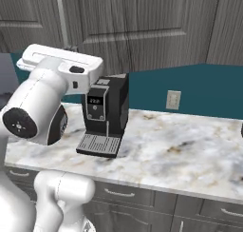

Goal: The dining table condiment station is running low on shaker. Refill the condiment station by opening the cabinet and taking the shaker from the cabinet and placing it on the dining table.

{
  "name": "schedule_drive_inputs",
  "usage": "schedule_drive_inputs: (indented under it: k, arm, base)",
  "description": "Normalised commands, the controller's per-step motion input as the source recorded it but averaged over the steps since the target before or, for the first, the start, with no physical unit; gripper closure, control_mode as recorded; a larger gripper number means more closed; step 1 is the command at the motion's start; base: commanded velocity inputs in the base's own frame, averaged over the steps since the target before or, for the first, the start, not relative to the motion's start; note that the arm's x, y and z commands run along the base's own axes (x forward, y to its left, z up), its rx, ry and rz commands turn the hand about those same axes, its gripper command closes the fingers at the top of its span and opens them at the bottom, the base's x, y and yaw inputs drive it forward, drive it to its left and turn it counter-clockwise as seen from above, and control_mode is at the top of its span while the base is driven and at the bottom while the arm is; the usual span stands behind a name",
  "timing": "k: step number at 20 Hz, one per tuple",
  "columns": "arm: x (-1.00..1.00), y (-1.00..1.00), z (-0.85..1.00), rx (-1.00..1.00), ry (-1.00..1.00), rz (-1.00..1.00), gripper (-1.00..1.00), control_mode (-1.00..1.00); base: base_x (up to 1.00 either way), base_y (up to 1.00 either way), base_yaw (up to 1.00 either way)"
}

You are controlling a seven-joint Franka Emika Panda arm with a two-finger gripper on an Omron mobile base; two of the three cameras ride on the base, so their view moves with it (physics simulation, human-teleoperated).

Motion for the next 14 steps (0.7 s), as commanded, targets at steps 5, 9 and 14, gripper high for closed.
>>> schedule_drive_inputs:
  k: [5, 9, 14]
  arm:
    - [-0.23, -0.17, -0.32, 0.02, 0.26, -0.03, -1.0, -1.0]
    - [-0.12, 0.82, 0.14, -0.18, 0.19, -0.22, -1.0, -1.0]
    - [-0.41, 1.0, 0.38, -0.42, 0.0, -0.22, -1.0, -1.0]
  base:
    - [0.0, 0.0, 0.0]
    - [0.0, 0.0, 0.0]
    - [0.0, 0.0, 0.0]
